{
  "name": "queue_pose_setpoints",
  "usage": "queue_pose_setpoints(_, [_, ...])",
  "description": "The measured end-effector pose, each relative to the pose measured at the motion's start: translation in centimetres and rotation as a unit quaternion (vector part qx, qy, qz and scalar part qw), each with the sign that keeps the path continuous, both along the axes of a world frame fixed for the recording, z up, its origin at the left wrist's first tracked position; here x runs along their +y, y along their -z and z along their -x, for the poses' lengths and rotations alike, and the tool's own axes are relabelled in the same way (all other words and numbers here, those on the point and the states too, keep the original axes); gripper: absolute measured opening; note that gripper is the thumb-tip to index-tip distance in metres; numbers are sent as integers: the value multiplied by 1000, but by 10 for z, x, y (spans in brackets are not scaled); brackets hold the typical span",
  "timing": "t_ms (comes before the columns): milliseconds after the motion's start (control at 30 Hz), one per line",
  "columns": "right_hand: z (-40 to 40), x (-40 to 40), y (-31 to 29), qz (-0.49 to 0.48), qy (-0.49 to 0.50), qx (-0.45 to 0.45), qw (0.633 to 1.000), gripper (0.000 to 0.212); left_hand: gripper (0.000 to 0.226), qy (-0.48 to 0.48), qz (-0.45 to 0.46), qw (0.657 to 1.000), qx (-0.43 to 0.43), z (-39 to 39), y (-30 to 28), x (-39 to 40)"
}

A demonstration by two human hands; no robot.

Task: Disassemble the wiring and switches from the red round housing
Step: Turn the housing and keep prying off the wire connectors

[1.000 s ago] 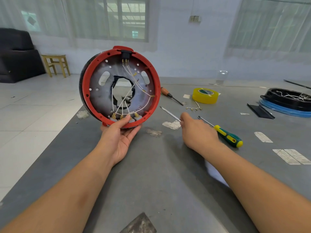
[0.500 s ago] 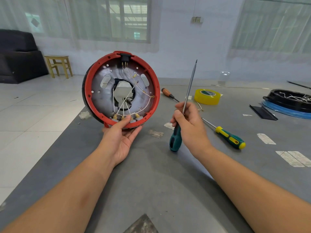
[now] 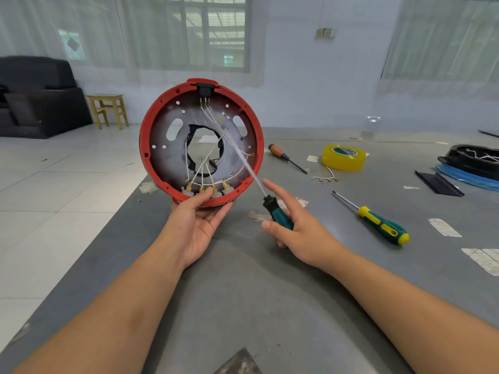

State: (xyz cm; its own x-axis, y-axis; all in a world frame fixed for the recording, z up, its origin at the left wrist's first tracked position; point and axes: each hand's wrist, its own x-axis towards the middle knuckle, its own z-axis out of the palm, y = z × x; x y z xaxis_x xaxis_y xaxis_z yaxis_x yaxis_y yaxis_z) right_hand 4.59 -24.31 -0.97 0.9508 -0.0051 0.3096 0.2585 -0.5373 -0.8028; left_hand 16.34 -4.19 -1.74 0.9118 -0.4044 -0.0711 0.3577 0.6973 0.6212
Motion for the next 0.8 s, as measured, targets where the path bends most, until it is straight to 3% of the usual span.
queue_pose_setpoints(133, [-1, 1, -1, 37, 29, 63, 997, 47, 59, -25, -17, 1000, 2, -5, 0, 7])
queue_pose_setpoints(300, [1, -2, -1, -21, 52, 57, 997, 31, 63, -51, -15, 998, 19, -7, 0, 8])
queue_pose_setpoints(533, [1, -10, -9, -106, 71, -7, 992, 38, 70, -56, -16, 998, 4, -5, 2, 5])
queue_pose_setpoints(667, [0, -10, -21, -252, 48, -37, 966, 44, 75, -55, -25, 998, 1, -7, 3, 4])
queue_pose_setpoints(800, [-1, -6, -35, -453, 40, -74, 887, 40, 83, -66, -21, 998, 10, -8, 3, 3])
